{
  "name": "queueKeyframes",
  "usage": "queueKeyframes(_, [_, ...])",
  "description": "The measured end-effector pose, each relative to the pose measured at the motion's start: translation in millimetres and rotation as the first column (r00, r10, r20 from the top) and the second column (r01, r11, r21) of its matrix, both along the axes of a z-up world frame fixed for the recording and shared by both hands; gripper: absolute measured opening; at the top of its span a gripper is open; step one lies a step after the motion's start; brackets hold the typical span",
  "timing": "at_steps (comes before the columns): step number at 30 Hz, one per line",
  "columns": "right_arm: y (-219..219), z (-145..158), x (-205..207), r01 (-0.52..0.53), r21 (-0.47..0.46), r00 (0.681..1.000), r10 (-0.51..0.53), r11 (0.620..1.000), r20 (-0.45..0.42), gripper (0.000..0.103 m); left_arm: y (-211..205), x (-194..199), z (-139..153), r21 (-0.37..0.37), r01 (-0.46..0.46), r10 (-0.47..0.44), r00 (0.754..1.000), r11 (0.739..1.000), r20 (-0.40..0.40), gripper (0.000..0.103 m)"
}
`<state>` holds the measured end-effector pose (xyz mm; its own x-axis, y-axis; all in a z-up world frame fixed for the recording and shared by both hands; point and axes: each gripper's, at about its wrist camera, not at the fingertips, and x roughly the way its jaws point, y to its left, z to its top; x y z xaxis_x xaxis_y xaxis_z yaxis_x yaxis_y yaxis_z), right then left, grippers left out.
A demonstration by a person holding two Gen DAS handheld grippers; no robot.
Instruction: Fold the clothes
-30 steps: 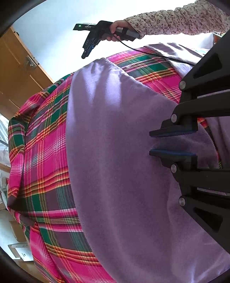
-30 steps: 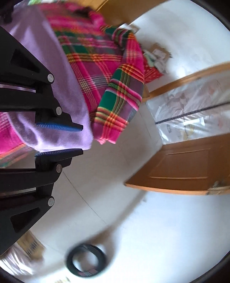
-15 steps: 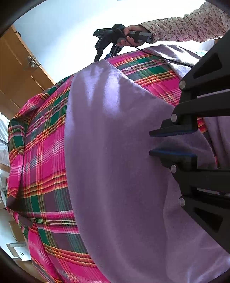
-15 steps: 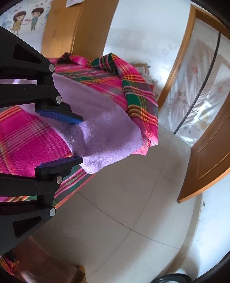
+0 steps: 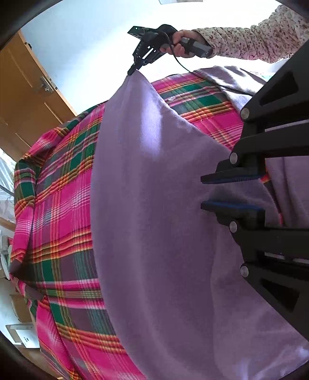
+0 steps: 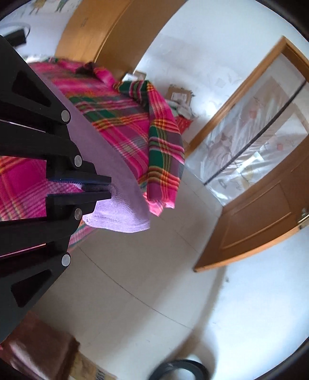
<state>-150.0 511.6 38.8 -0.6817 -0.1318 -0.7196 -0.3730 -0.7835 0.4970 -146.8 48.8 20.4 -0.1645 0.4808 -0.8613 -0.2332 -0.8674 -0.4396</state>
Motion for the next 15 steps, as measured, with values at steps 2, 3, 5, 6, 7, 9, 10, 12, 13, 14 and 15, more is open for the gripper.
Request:
queueKeyframes(2, [-5.0,-6.9,-2.0,-0.001,0.046,0.999,-0.001,0.999,0.037,0.006,-8.3,4.0,7.8,-0.001,-0.02,0.02,1.0,1.0,-0.018,0.014])
queueKeyframes(3, [-5.6,-13.5,-3.6,0.001,0.055,0.998,-0.004,0.998,0.057,0.006,-12.0,4.6,11.0,0.002,-0.03,0.03,0.999,1.0,-0.026,0.014])
queueKeyframes(5, [-6.3,-26.6,-6.3,0.015,0.068,0.996,-0.021,0.998,0.088,0.006,-21.7,10.5,18.0,-0.014,-0.051,0.051,0.998,0.999,-0.046,0.02])
queueKeyframes(6, [-5.1,-31.4,-6.1,0.026,0.058,0.995,-0.031,0.998,0.094,0.006,-26.4,14.3,21.5,-0.032,-0.065,0.063,0.996,0.997,-0.06,0.022])
queueKeyframes(7, [-3.4,-34.0,-5.3,0.033,0.058,0.995,-0.038,0.998,0.095,0.006,-31.1,18.0,24.8,-0.05,-0.078,0.074,0.995,0.996,-0.073,0.024])
queueKeyframes(9, [-4.0,-34.8,-5.4,0.04,0.071,0.995,-0.046,0.997,0.089,0.006,-37.2,26.0,23.4,-0.059,-0.089,0.084,0.994,0.994,-0.074,0.025])
queueKeyframes(10, [-5.6,-34.0,-6.4,0.038,0.085,0.995,-0.045,0.996,0.091,0.006,-40.2,30.0,22.7,-0.064,-0.094,0.09,0.993,0.993,-0.074,0.026])
queueKeyframes(12, [-8.3,-32.9,-8.4,0.036,0.102,0.995,-0.046,0.994,0.094,0.006,-46.2,37.9,21.3,-0.073,-0.105,0.1,0.992,0.992,-0.075,0.027])
queueKeyframes(13, [-8.2,-33.4,-9.6,0.038,0.103,0.994,-0.048,0.994,0.1,0.006,-49.2,41.9,20.5,-0.078,-0.111,0.105,0.992,0.991,-0.075,0.027])
queueKeyframes(14, [-8.7,-34.2,-11.0,0.038,0.103,0.993,-0.05,0.994,0.107,0.006,-52.2,45.9,19.8,-0.082,-0.116,0.11,0.991,0.99,-0.076,0.027])
queueKeyframes(15, [-10.4,-35.6,-12.8,0.034,0.107,0.992,-0.047,0.994,0.115,0.006,-55.2,49.9,19.1,-0.087,-0.121,0.115,0.99,0.989,-0.076,0.027])
